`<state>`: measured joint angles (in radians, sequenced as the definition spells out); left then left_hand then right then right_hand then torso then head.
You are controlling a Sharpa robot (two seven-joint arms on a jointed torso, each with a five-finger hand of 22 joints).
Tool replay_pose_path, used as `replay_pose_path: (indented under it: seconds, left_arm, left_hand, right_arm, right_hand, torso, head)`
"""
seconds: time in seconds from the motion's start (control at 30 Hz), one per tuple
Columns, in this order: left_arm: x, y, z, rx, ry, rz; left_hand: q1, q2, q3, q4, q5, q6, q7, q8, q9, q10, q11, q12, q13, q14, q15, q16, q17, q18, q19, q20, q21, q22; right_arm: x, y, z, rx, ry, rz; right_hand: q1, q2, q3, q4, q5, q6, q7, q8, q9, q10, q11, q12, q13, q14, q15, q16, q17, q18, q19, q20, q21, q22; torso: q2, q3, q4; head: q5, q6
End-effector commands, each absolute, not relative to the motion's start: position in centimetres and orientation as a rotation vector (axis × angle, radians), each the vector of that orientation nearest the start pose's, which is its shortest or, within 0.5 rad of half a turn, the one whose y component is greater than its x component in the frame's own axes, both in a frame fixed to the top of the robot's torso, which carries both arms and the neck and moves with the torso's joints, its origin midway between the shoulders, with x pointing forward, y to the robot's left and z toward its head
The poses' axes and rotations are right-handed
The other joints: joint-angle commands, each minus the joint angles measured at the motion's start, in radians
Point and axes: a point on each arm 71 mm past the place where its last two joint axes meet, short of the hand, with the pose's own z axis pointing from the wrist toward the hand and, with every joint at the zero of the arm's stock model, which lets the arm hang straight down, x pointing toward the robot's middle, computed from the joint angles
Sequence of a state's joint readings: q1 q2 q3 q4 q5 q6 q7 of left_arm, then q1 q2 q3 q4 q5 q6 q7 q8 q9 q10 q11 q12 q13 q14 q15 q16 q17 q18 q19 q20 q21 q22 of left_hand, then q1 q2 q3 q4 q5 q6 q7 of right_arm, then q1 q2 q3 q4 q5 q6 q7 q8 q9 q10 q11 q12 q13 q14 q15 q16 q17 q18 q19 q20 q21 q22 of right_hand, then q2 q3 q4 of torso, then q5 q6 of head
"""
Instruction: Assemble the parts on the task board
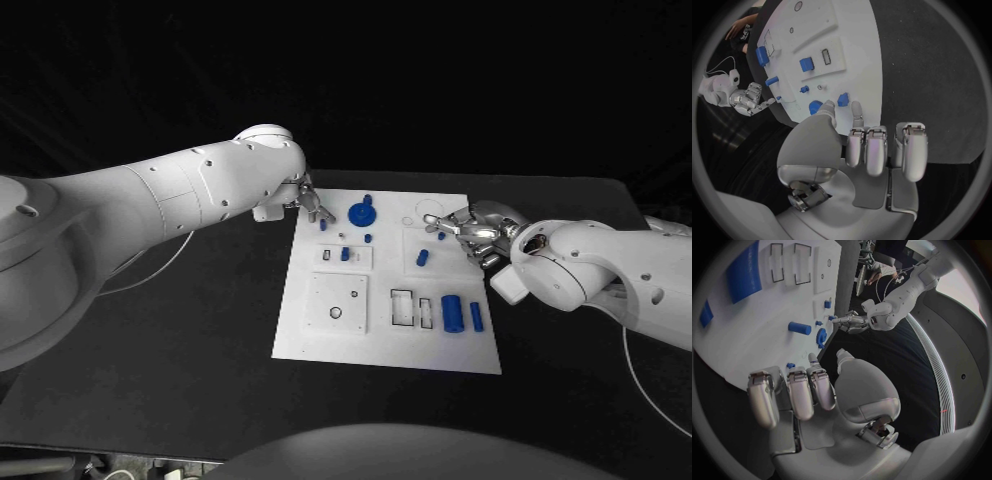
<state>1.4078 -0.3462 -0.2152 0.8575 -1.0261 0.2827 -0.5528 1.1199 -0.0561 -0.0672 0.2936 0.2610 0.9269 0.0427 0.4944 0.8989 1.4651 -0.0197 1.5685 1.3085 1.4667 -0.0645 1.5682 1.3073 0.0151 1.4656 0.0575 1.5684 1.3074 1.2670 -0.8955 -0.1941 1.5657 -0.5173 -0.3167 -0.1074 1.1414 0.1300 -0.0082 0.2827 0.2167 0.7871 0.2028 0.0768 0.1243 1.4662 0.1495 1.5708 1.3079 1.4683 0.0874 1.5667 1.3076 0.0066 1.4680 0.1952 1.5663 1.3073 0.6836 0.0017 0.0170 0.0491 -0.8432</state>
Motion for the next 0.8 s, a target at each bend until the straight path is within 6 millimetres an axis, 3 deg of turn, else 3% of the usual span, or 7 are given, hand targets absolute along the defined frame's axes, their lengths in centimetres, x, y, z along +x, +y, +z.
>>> replay_pose_path:
  seconds: [0.03, 0.4, 0.63, 0.8]
  left_arm:
    - [59.14, 15.86, -19.15, -0.117, 2.343, -0.093]
    - [59.09, 15.72, -19.26, -0.111, 2.353, -0.096]
    - [59.08, 15.51, -19.29, -0.108, 2.356, -0.105]
    - [59.1, 15.39, -19.31, -0.113, 2.36, -0.115]
  left_hand:
    - [0.005, 0.012, 0.008, 0.0, -0.007, -0.005, 0.001, -0.008, -0.001, 0.106, 0.006, 0.002, 0.262, 0.104, 0.007, 0.003, 0.263, -0.015, 0.105, 0.006, 0.002, 0.263]
    - [0.048, 0.043, 0.021, -0.001, -0.007, -0.006, 0.001, -0.019, -0.004, 0.106, 0.006, 0.002, 0.262, 0.104, 0.007, 0.003, 0.263, -0.015, 0.105, 0.007, 0.002, 0.263]
    - [0.075, 0.06, 0.024, -0.001, 0.061, -0.006, 0.0, -0.03, -0.007, 0.106, 0.005, 0.002, 0.262, 0.104, 0.006, 0.003, 0.263, -0.015, 0.105, 0.007, 0.002, 0.263]
    - [0.076, 0.06, 0.024, -0.001, 0.066, -0.006, 0.0, -0.03, -0.008, 0.106, 0.005, 0.002, 0.262, 0.104, 0.006, 0.003, 0.263, -0.015, 0.105, 0.007, 0.002, 0.263]
  right_arm:
    - [46.66, -22.6, -22.27, 0.767, 1.965, 0.949]
    - [46.69, -22.53, -22.26, 0.765, 1.964, 0.952]
    - [46.69, -22.53, -22.27, 0.765, 1.965, 0.951]
    - [46.68, -22.54, -22.27, 0.765, 1.966, 0.95]
  right_hand:
    - [0.001, 0.009, -0.004, -0.001, 0.003, -0.007, 0.025, 0.006, -0.001, 0.105, 0.007, 0.0, 0.263, 0.103, 0.007, 0.004, 0.263, -0.007, 0.103, 0.006, 0.004, 0.263]
    - [0.001, 0.009, -0.004, -0.001, 0.003, -0.007, 0.025, 0.006, -0.001, 0.105, 0.007, 0.0, 0.263, 0.103, 0.007, 0.004, 0.263, -0.007, 0.103, 0.006, 0.004, 0.263]
    - [0.001, 0.009, -0.004, -0.001, 0.003, -0.007, 0.025, 0.006, -0.001, 0.105, 0.007, 0.0, 0.263, 0.103, 0.007, 0.004, 0.263, -0.007, 0.103, 0.006, 0.004, 0.263]
    - [0.003, 0.01, -0.005, -0.003, 0.004, -0.007, 0.026, 0.007, -0.001, 0.105, 0.008, 0.0, 0.263, 0.103, 0.008, 0.004, 0.263, -0.007, 0.103, 0.007, 0.004, 0.263]
  torso:
    - [0.0, 0.0004, 0.0002]
    - [0.0, -0.0001, -0.0011]
    - [0.001, 0.0, -0.0011]
    - [0.001, -0.0002, -0.0016]
  head:
    - [0.002, -0.001]
    - [0.003, 0.0]
    - [-0.001, -0.001]
    - [-0.002, -0.002]
